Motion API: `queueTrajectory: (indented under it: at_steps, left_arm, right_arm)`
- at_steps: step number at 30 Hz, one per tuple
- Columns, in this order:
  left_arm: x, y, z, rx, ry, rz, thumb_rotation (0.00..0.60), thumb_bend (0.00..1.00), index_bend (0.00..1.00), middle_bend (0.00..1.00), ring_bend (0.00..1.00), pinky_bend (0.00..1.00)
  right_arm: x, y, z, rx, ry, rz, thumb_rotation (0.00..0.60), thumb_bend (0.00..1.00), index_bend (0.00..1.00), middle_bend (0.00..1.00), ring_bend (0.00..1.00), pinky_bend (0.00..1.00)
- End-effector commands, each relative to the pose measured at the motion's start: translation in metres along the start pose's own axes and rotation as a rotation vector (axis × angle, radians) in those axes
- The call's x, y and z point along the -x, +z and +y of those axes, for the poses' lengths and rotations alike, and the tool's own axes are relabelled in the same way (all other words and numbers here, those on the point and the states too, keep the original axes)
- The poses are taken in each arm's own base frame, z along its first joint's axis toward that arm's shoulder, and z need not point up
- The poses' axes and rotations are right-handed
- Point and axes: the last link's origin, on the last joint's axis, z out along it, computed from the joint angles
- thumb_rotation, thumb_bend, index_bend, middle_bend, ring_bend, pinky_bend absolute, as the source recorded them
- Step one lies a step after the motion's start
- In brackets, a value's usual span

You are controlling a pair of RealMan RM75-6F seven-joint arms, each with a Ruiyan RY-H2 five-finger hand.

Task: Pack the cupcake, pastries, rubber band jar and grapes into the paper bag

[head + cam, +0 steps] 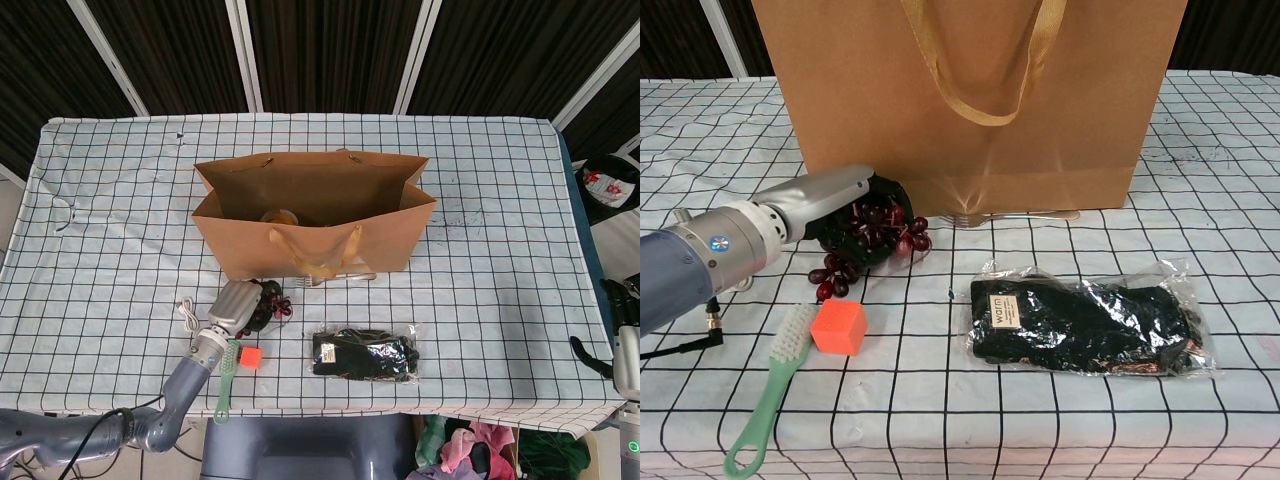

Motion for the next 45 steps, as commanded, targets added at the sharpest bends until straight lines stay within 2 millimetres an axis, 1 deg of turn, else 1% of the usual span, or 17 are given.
queueTrajectory:
  at_steps: [1, 7, 11, 14, 20, 22, 26, 27, 29, 31, 34, 36, 39, 41, 42, 43, 45]
  left_arm:
    - [-0.002, -0.001, -0.001, -0.001, 0.011, 0.002, 0.6, 0.41, 0.41, 0.51, 0.43, 0.56]
    - [-0.01, -0.004, -0.001, -0.001, -0.004, 0.01, 0.6, 0.46, 0.47, 0.58, 0.5, 0.63]
    - [-0.02, -0.014, 0.002, 0.022, -0.026, -0.007, 0.6, 0.47, 0.48, 0.59, 0.51, 0.63]
    - [-0.031, -0.027, 0.009, 0.052, -0.048, -0.009, 0.6, 0.47, 0.49, 0.6, 0.51, 0.63]
    - [-0.068, -0.055, 0.026, 0.113, -0.073, 0.017, 0.6, 0.47, 0.49, 0.6, 0.52, 0.66]
    - [-0.084, -0.062, 0.036, 0.139, -0.101, 0.038, 0.6, 0.47, 0.49, 0.6, 0.52, 0.66]
    - [-0.109, -0.071, 0.052, 0.177, -0.177, 0.028, 0.6, 0.47, 0.48, 0.6, 0.52, 0.66]
    - [-0.119, -0.071, 0.057, 0.194, -0.178, 0.047, 0.6, 0.47, 0.48, 0.6, 0.52, 0.66]
    - [-0.137, -0.07, 0.068, 0.233, -0.166, 0.121, 0.6, 0.47, 0.48, 0.6, 0.52, 0.66]
    - [-0.152, -0.068, 0.08, 0.277, -0.193, 0.182, 0.6, 0.47, 0.48, 0.6, 0.52, 0.66]
    - [-0.172, -0.069, 0.1, 0.347, -0.272, 0.21, 0.6, 0.47, 0.48, 0.6, 0.52, 0.66]
    - [-0.185, -0.07, 0.108, 0.377, -0.308, 0.216, 0.6, 0.47, 0.48, 0.6, 0.52, 0.66]
    - [-0.21, -0.066, 0.115, 0.392, -0.324, 0.276, 0.6, 0.47, 0.48, 0.6, 0.52, 0.66]
    - [-0.225, -0.059, 0.113, 0.378, -0.308, 0.342, 0.6, 0.47, 0.48, 0.6, 0.52, 0.66]
    - [-0.233, -0.054, 0.112, 0.366, -0.296, 0.377, 0.6, 0.47, 0.48, 0.6, 0.52, 0.66]
    - [-0.247, -0.045, 0.11, 0.343, -0.291, 0.435, 0.6, 0.47, 0.48, 0.6, 0.52, 0.66]
    - [-0.26, -0.028, 0.112, 0.312, -0.317, 0.46, 0.6, 0.47, 0.49, 0.6, 0.52, 0.66]
  right_arm:
    - [0.0, 0.0, 0.0, 0.001, 0.001, -0.003, 0.6, 0.18, 0.13, 0.13, 0.19, 0.22]
    - [0.001, 0.0, 0.0, 0.001, 0.0, -0.003, 0.6, 0.18, 0.13, 0.13, 0.19, 0.22]
    - [0.001, 0.001, 0.001, 0.008, 0.0, 0.001, 0.6, 0.18, 0.13, 0.13, 0.19, 0.22]
    - [0.001, 0.001, 0.001, 0.01, 0.003, 0.001, 0.6, 0.18, 0.13, 0.13, 0.19, 0.22]
    - [0.001, 0.001, 0.001, 0.009, 0.002, 0.003, 0.6, 0.19, 0.13, 0.13, 0.19, 0.22]
    - [0.0, 0.001, 0.001, 0.012, 0.002, 0.006, 0.6, 0.19, 0.13, 0.13, 0.19, 0.22]
    - [-0.001, 0.001, 0.003, 0.018, 0.003, 0.01, 0.6, 0.19, 0.13, 0.13, 0.19, 0.22]
    - [-0.001, 0.001, 0.003, 0.02, 0.002, 0.01, 0.6, 0.19, 0.13, 0.13, 0.19, 0.22]
    - [-0.001, 0.001, 0.004, 0.022, 0.0, 0.009, 0.6, 0.19, 0.13, 0.13, 0.19, 0.22]
    - [-0.001, 0.001, 0.004, 0.022, -0.003, 0.007, 0.6, 0.19, 0.13, 0.13, 0.19, 0.22]
    - [0.0, 0.001, 0.004, 0.023, -0.008, 0.006, 0.6, 0.19, 0.13, 0.13, 0.19, 0.22]
    - [0.0, 0.001, 0.004, 0.023, -0.008, 0.006, 0.6, 0.19, 0.13, 0.13, 0.19, 0.22]
    - [0.001, 0.001, 0.004, 0.023, -0.009, 0.002, 0.6, 0.19, 0.13, 0.13, 0.19, 0.22]
    - [0.001, 0.001, 0.004, 0.021, -0.009, 0.0, 0.6, 0.19, 0.13, 0.13, 0.19, 0.22]
    - [0.001, 0.001, 0.004, 0.021, -0.009, 0.0, 0.6, 0.19, 0.13, 0.13, 0.19, 0.22]
    - [0.001, 0.001, 0.003, 0.021, -0.009, 0.0, 0.6, 0.19, 0.13, 0.13, 0.19, 0.22]
    - [0.002, 0.001, 0.003, 0.021, -0.01, -0.003, 0.6, 0.19, 0.13, 0.13, 0.19, 0.22]
